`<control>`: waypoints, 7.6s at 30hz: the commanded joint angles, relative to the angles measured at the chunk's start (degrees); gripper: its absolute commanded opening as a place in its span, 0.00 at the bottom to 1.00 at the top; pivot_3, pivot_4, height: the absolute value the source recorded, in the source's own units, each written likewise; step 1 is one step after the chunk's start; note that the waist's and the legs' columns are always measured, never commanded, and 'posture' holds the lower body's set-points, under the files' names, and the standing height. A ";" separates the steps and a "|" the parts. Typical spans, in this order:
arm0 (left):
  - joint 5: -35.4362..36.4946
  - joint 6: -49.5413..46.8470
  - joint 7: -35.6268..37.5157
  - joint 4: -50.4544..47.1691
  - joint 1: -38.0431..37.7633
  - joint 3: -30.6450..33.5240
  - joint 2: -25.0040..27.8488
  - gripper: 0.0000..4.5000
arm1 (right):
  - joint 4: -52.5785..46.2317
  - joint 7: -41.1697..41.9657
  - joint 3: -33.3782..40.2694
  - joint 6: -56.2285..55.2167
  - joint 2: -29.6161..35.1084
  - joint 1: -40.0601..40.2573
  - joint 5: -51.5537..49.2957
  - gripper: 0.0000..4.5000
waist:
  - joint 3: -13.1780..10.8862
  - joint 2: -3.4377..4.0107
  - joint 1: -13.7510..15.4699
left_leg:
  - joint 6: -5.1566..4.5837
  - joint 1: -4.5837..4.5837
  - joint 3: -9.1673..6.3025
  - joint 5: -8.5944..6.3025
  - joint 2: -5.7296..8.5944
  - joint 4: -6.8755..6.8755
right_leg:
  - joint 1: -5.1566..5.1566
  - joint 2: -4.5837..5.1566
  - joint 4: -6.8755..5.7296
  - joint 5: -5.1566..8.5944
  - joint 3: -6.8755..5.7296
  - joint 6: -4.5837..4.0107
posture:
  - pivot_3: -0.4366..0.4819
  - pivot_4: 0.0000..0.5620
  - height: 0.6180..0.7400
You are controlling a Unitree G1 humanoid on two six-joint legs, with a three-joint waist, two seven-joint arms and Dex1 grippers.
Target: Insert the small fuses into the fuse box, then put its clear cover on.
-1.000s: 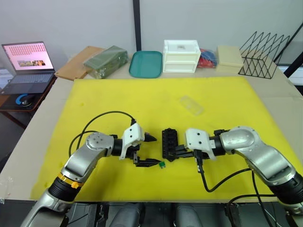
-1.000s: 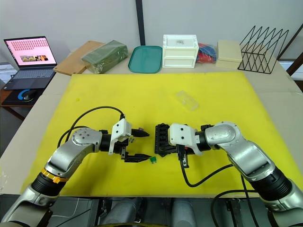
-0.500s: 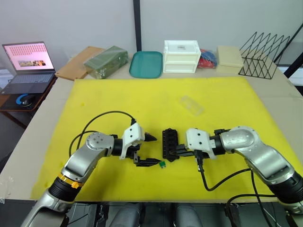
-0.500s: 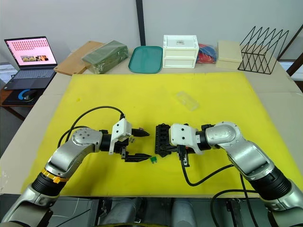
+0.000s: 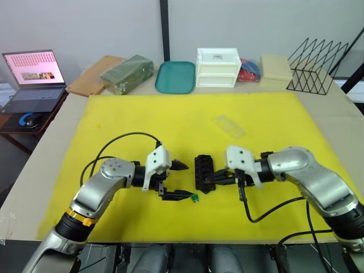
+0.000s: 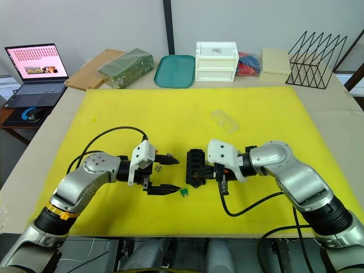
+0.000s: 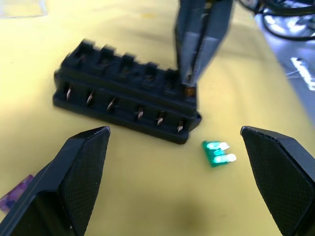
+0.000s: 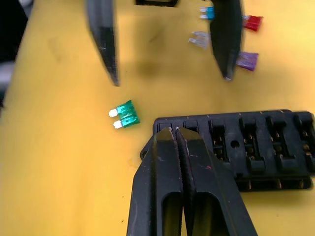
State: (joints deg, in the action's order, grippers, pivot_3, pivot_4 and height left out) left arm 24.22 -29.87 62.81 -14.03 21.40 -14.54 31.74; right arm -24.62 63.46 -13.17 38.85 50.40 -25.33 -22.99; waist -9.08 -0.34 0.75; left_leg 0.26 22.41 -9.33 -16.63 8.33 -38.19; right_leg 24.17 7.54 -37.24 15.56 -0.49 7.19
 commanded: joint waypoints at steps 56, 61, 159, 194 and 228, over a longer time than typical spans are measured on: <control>14.67 -38.83 12.14 29.83 10.46 13.21 14.12 0.55 | -2.43 1.46 2.88 -4.00 4.53 -8.77 2.43 1.00 | -0.18 0.09 -0.49 | -0.01 0.12 0.05 -0.01 -0.01 0.00 | 0.23 -0.03 -0.09 0.00 0.01 0.00 | 0.48 0.27 1.00; 15.64 -43.26 10.19 29.56 10.87 13.53 12.11 0.55 | -2.87 1.52 2.91 -3.75 4.44 -8.52 2.47 1.00 | -0.18 0.09 -0.57 | -0.01 0.12 0.05 -0.01 -0.01 -0.01 | 0.23 -0.03 -0.10 0.00 0.02 0.00 | 0.48 0.27 1.00; 20.35 -11.28 2.75 -6.81 4.29 13.60 1.70 0.00 | -3.86 -19.63 13.20 40.41 -10.37 -21.51 -34.81 0.21 | -0.03 0.14 -0.14 | 0.00 0.09 0.06 0.00 0.00 -0.03 | 0.17 0.03 -0.11 0.00 0.05 0.00 | 0.48 0.27 1.00; 3.40 -3.86 2.99 3.06 3.66 -2.19 5.20 0.99 | -4.82 -6.47 -4.47 14.01 4.46 -13.05 -11.57 0.00 | -0.04 0.13 -0.09 | -0.01 0.09 0.10 -0.01 0.00 0.02 | 0.19 0.01 -0.05 0.00 0.04 0.00 | 0.48 0.27 1.00; -1.43 1.17 2.98 5.42 3.91 -1.92 0.93 0.99 | -3.05 -2.08 -3.92 9.71 2.24 -9.45 -3.38 0.00 | -0.04 0.12 -0.05 | -0.01 0.10 0.08 -0.01 0.00 0.02 | 0.19 0.02 -0.04 0.00 0.04 0.00 | 0.48 0.27 1.00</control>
State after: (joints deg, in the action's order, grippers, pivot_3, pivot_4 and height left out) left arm 22.95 -29.58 65.40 -7.82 25.02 -17.22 32.58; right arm -25.68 61.13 -19.21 48.53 52.87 -34.57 -25.85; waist -9.13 -0.22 0.70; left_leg 0.25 22.52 -9.25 -16.64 8.33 -38.17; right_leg 24.36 7.56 -37.29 15.55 -0.45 7.19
